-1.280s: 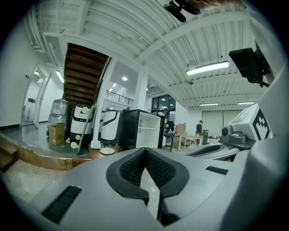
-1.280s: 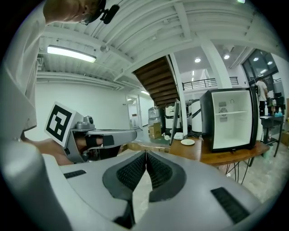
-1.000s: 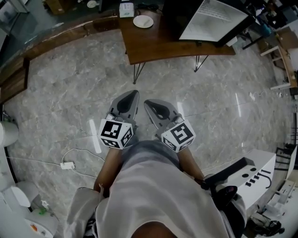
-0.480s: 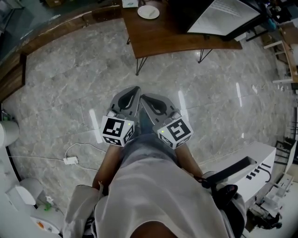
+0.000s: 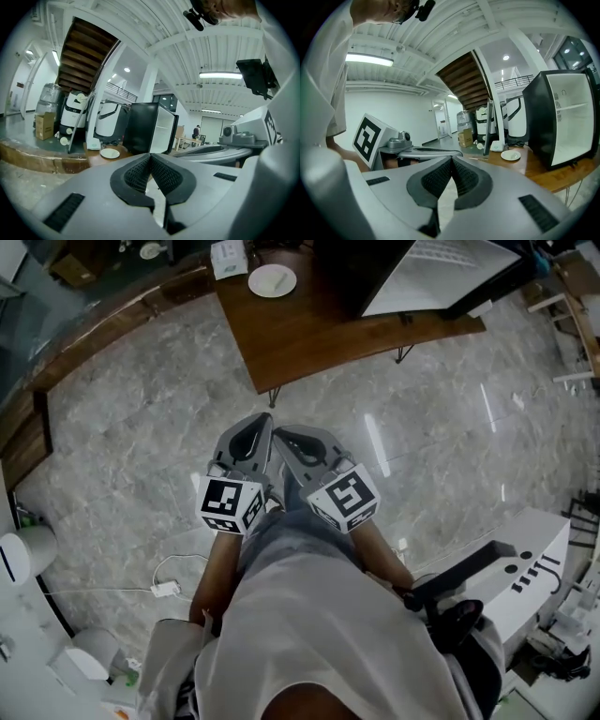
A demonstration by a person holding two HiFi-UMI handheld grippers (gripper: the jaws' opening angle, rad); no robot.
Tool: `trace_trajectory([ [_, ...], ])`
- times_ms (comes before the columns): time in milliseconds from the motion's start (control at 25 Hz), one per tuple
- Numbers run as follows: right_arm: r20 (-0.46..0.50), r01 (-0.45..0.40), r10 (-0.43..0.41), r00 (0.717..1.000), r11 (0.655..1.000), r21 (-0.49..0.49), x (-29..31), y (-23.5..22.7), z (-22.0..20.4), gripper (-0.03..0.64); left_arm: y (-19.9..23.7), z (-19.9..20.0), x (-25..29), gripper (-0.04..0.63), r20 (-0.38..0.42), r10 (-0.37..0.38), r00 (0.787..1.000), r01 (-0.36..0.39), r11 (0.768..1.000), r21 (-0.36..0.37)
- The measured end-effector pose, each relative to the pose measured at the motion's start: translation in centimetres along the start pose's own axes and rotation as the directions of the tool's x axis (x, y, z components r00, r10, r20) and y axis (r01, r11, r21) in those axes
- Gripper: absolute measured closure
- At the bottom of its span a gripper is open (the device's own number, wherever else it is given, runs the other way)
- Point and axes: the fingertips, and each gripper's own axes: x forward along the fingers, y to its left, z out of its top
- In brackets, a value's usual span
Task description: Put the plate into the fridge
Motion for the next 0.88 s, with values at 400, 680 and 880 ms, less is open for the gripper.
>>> trace_trajectory([
  [400,0.006,-0.026,0.026,1.000,1.000,0.002,5.5,-18.7,4.8,0.601,4.7,4.2,19.4,0.578,-0.035,-0.014,0.999,0.015,1.000,0.019],
  [680,-0.011,-0.040,0.040,0.999,0.999,0.024,8.9,-26.4,5.4,0.601,7.9,4.0,26.9,0.578,-0.125,-0.024,0.992,0.028,0.999,0.030],
  [880,-0.049,-0.013,0.016,0.999,0.998,0.063,11.4,-31.2,5.1,0.601,12.2,3.6,30.5,0.578,-0.176,0.033,0.984,-0.029,0.999,0.022],
])
